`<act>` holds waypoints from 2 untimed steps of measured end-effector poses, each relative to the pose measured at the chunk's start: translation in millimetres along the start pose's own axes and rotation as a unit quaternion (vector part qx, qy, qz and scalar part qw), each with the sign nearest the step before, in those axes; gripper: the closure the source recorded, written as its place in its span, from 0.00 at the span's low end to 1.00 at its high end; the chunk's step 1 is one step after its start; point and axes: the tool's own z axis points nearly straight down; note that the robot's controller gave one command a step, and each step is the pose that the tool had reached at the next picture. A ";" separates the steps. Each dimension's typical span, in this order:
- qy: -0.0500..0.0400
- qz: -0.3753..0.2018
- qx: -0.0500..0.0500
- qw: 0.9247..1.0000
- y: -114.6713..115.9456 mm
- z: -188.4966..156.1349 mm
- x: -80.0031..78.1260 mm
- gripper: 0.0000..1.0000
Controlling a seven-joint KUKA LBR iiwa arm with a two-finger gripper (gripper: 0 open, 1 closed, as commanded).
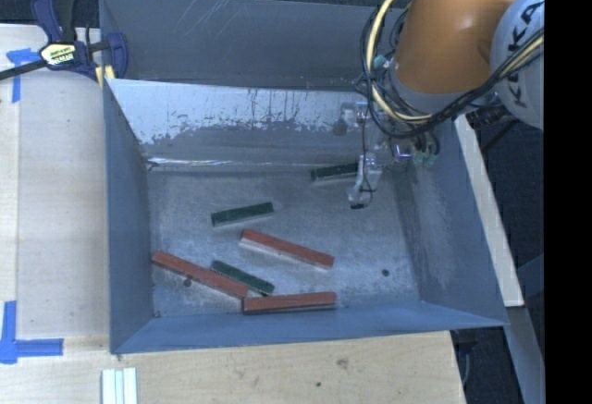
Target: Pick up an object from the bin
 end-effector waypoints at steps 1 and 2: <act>0.000 0.000 0.000 1.000 0.0 0.0 0.0 0.00; -0.004 -0.008 0.000 1.000 -4.9 46.3 -1.5 0.00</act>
Offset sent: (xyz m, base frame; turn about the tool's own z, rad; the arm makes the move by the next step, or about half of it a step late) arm -0.0009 -0.0152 -0.1546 -0.0465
